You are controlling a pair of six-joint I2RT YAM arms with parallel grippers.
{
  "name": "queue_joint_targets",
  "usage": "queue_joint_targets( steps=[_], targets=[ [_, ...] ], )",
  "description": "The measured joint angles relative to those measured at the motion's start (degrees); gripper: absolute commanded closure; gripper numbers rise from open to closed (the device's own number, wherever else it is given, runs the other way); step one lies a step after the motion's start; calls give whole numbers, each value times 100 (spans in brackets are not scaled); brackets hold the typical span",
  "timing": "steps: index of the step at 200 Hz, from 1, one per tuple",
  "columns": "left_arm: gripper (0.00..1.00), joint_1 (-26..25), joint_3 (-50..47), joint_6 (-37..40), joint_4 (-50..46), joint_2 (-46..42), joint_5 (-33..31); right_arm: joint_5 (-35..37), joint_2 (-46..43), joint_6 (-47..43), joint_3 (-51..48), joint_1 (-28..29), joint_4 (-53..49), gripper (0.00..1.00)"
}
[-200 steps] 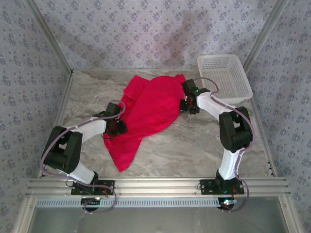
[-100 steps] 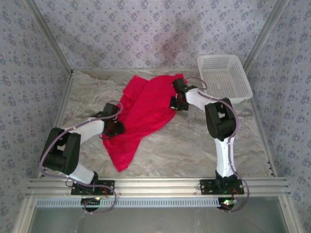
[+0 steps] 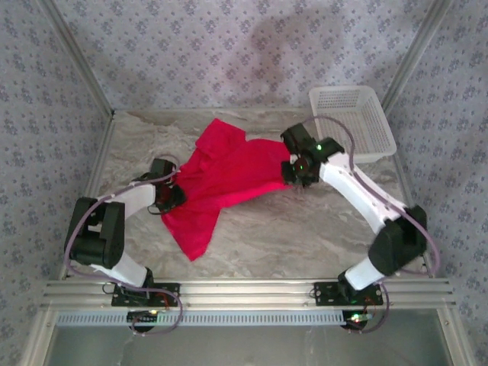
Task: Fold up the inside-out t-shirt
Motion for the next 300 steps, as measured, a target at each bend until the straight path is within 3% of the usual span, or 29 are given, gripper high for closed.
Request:
queue_joint_targets(
  steps=[10,24,69,91,114,162,190,221,243,267,280,300],
  targets=[
    [72,0,0,9,-7,0,-2,-116,-240,17,-264,188,-72,32],
    [72,0,4,24,-24,-2,-24,-267,-356,72,-505,317,-129,26],
    [72,-79,155,79,-485,-68,-315,-457,144,98,-313,-2,186,24],
    [70,-426,269,70,-706,-236,-503,-457,1012,-42,284,-247,472,28],
    [70,-802,374,-13,-667,-289,-442,-474,2251,-275,1097,-472,772,38],
    [70,-732,870,-76,-577,704,-247,-656,4262,-472,2264,-1064,876,45],
    [72,-516,2116,11,-647,1698,-59,-610,4131,-485,2100,-1209,1036,48],
    [72,-319,4155,210,-979,3073,-22,-516,3158,-258,503,-1019,1622,48],
    [70,-330,5637,376,-1325,3985,35,-474,2164,122,-656,-55,1663,42],
    [65,-535,6710,662,-1668,4538,118,-503,1471,256,-866,955,1668,40],
    [63,-660,6852,813,-1794,4518,138,-492,1202,254,-859,881,1768,42],
    [61,-789,6448,940,-1768,4107,203,-450,1180,210,-728,234,1930,46]
  ],
)
